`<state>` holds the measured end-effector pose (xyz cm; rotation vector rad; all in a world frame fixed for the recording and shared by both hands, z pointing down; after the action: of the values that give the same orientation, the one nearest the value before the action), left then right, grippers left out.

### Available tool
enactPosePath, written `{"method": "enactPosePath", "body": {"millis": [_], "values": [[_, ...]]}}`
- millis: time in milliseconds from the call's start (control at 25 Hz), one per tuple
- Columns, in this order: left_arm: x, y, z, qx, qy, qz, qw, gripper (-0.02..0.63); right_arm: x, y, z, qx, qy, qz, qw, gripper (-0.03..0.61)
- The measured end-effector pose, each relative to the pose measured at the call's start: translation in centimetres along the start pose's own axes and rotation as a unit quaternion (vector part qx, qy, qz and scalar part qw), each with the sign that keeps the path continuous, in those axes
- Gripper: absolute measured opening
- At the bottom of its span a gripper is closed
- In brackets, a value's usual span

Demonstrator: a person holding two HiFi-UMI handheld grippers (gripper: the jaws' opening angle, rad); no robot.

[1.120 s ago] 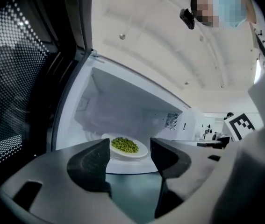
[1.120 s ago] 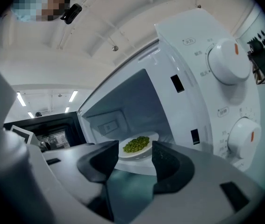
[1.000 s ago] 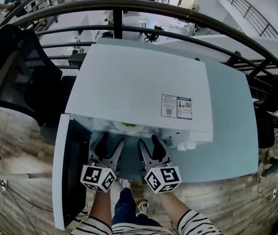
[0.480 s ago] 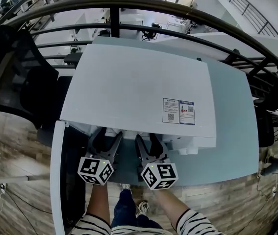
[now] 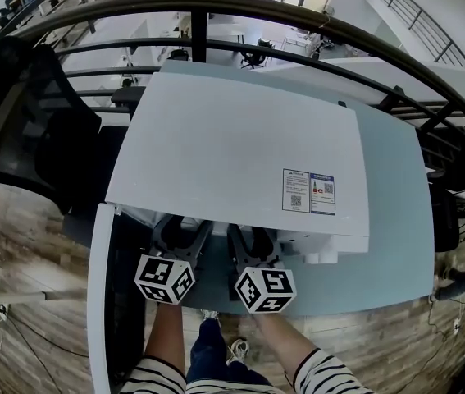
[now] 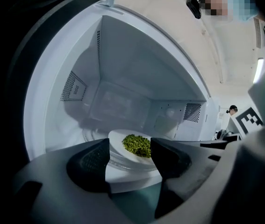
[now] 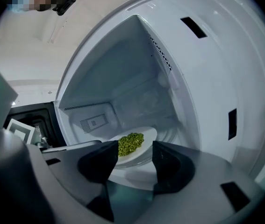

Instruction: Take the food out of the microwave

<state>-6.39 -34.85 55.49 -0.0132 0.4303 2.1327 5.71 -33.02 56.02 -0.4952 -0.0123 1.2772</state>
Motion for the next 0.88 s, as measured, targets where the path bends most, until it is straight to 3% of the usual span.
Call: {"method": "enactPosePath", "body": {"millis": [360, 880], "values": [[-0.2, -0.4, 0.4, -0.021, 0.022, 0.016, 0.9994, 0.255, -0.4, 0.8, 0.0, 0.002, 0.004, -0.022, 1.0, 0.221], [0.1, -1.2, 0.4, -0.005, 0.023, 0.042, 0.9988, 0.268, 0.0, 0.6, -0.2, -0.026, 0.003, -0.028, 0.999, 0.221]]}}
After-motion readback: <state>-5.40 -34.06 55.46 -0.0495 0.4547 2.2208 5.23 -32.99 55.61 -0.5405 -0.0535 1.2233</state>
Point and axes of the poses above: the fingertips, and each gripper's own axes: x backward along the fingers, y to its left, z out of its underside, the point moved 2 cm from there along x, backward along the fingers, and after that the axes turned 3 degrees about z, right-handed, at the moved point
